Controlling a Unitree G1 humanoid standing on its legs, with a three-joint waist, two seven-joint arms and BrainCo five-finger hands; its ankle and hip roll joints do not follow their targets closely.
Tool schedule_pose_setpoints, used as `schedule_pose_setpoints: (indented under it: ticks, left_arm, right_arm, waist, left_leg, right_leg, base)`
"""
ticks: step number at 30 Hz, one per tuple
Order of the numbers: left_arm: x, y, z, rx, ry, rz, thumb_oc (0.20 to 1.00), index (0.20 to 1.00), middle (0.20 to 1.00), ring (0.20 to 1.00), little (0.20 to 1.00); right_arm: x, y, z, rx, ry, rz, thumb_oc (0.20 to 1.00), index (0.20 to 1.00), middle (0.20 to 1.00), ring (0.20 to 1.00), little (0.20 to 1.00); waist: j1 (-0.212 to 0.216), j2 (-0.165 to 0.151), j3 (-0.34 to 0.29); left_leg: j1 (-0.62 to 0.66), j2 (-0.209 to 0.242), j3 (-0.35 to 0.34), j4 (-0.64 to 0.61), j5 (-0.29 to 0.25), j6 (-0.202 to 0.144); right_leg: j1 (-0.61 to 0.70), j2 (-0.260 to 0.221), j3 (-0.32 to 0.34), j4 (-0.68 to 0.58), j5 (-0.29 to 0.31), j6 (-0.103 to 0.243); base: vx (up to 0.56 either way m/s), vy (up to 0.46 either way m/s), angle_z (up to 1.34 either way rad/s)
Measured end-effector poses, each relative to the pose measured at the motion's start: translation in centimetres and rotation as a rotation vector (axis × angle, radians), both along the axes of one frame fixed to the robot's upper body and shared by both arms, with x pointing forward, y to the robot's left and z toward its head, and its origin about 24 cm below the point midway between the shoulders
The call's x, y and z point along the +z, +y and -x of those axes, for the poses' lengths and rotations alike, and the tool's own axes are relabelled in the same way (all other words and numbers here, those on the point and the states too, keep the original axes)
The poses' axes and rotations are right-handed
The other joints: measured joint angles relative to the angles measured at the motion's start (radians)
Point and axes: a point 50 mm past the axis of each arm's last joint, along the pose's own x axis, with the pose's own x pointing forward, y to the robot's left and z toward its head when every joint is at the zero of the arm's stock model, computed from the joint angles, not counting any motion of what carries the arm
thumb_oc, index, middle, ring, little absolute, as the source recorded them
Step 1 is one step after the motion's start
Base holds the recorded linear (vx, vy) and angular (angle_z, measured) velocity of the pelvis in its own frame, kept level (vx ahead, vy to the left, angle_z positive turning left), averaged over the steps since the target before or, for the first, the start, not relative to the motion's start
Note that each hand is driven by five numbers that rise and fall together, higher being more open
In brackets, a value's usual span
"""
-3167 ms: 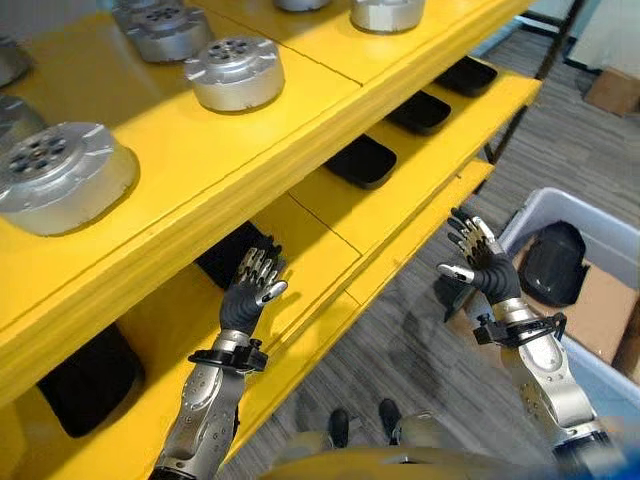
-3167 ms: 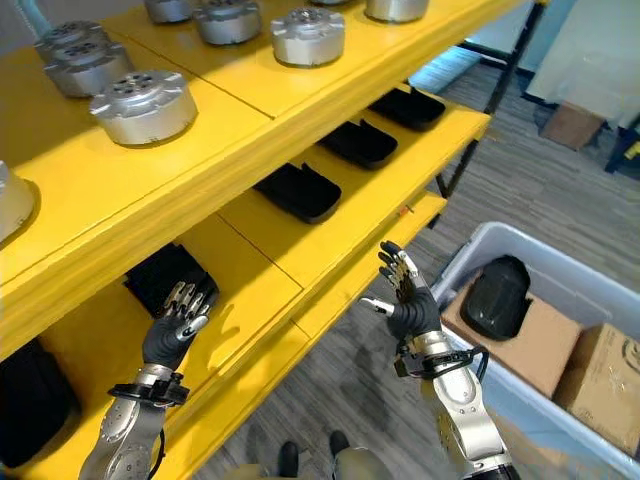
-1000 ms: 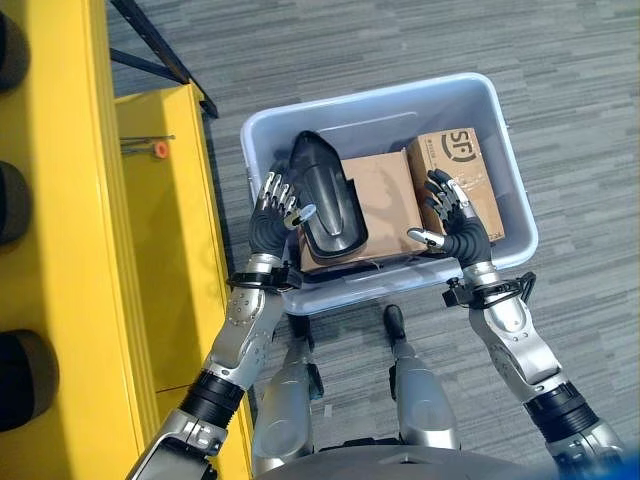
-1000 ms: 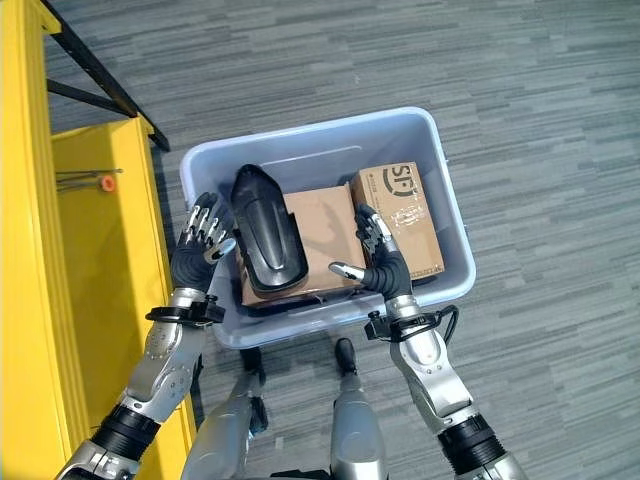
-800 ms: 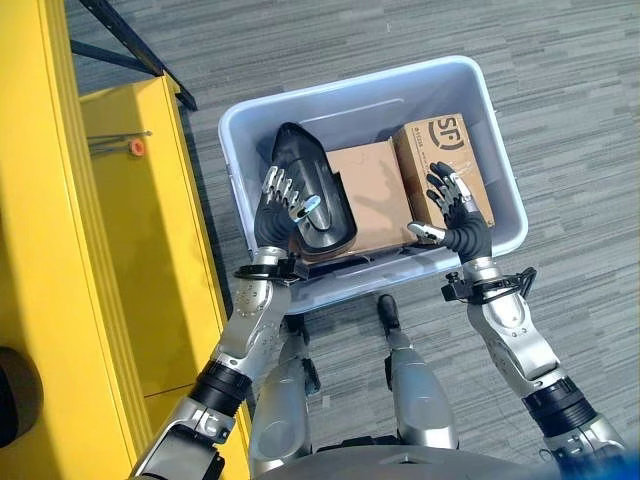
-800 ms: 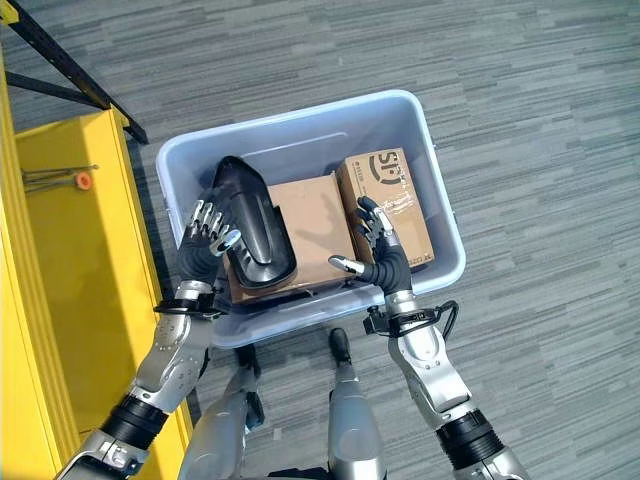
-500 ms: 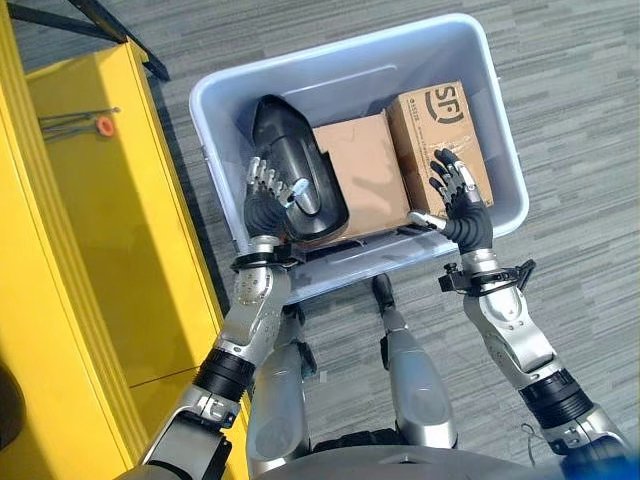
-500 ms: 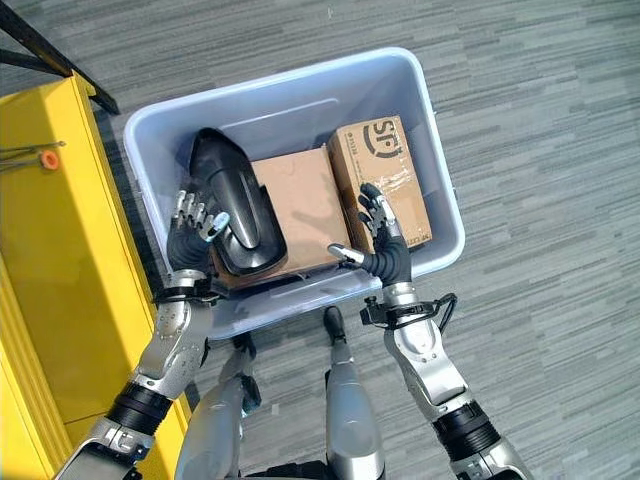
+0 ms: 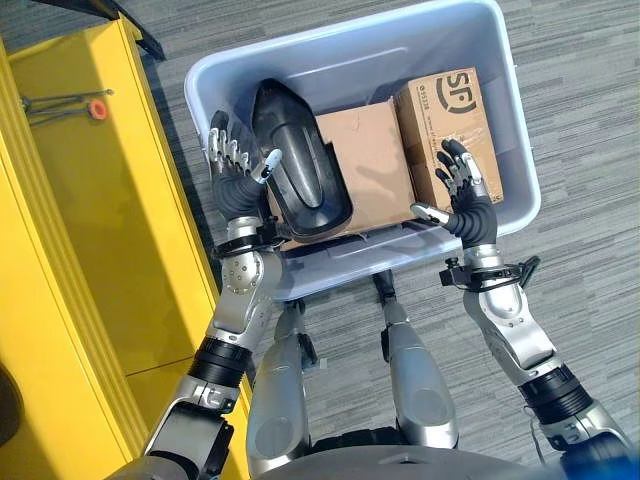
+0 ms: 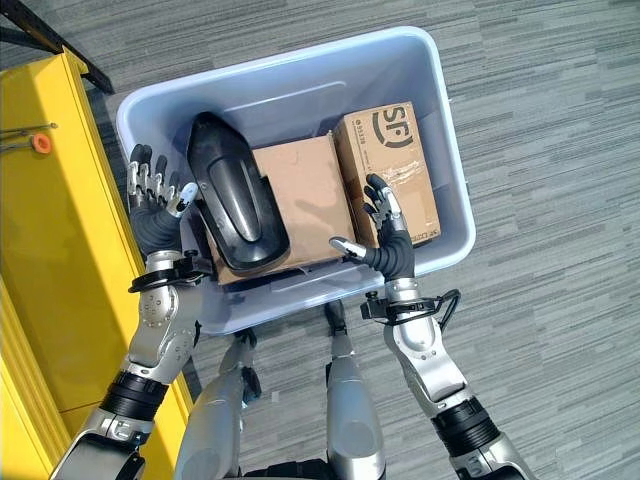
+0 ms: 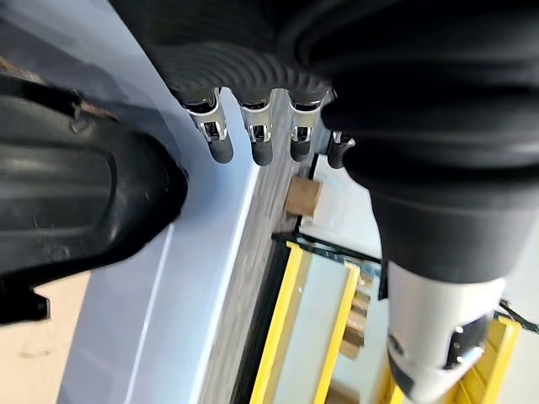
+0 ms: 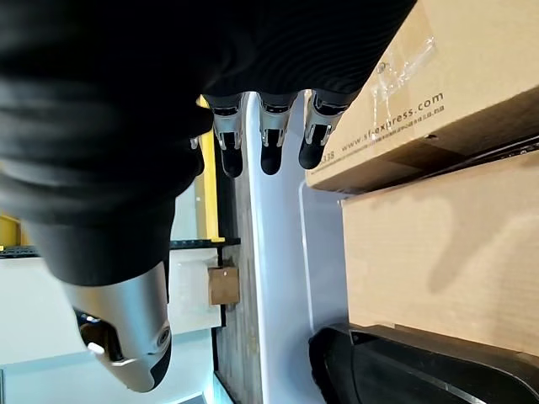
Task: Move parts from the plastic box to the shelf.
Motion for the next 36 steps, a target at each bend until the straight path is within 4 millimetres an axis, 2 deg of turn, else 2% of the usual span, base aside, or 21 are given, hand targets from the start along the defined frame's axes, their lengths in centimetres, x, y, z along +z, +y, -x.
schedule_pose_setpoints:
  ticks: [16, 20, 28, 36]
  left_arm:
    - [-0.7, 0.0, 0.1, 0.006, 0.026, 0.006, 1.0, 1.0, 1.0, 1.0, 1.0]
    - [-1.7, 0.2, -0.2, 0.02, 0.073, 0.002, 1.0, 1.0, 1.0, 1.0, 1.0]
    - [-1.8, 0.2, -0.1, 0.022, 0.078, 0.0, 1.0, 1.0, 1.0, 1.0, 1.0]
    - [-3.0, 0.3, -0.2, 0.025, 0.134, -0.009, 1.0, 1.0, 1.0, 1.0, 1.0]
  right_arm:
    - [0.1, 0.0, 0.0, -0.01, -0.009, -0.01, 1.0, 1.0, 1.0, 1.0, 1.0]
    - [0.1, -0.1, 0.0, -0.021, -0.009, -0.015, 1.0, 1.0, 1.0, 1.0, 1.0]
    - [0.1, -0.1, 0.0, -0.028, -0.012, -0.011, 1.0, 1.0, 1.0, 1.0, 1.0]
    - [0.1, 0.0, 0.1, -0.031, -0.022, 0.016, 1.0, 1.0, 1.0, 1.0, 1.0]
  waist:
    - [0.022, -0.003, 0.005]
    - [0.022, -0.006, 0.007]
    - [0.022, -0.014, 0.013]
    - [0.021, -0.016, 0.015]
  left_leg:
    - [-0.057, 0.001, -0.022, 0.006, 0.005, 0.004]
    - [-0.064, 0.001, -0.025, 0.003, 0.009, 0.006]
    - [-0.097, 0.002, -0.045, 0.004, 0.018, 0.005]
    - [-0.11, 0.004, -0.046, 0.004, 0.019, 0.005]
  right_leg:
    - [-0.045, 0.003, -0.02, 0.01, -0.001, 0.001]
    - [-0.057, 0.004, -0.022, 0.017, -0.001, 0.001]
    - [-0.081, 0.005, -0.041, 0.017, -0.001, 0.001]
    - [-0.1, 0.008, -0.044, 0.034, -0.001, 0.001]
  base:
    - [-0.01, -0.002, 0.02]
    - [0.0, 0.002, 0.01]
    - [-0.01, 0.005, 0.06]
    - [0.0, 0.0, 0.0]
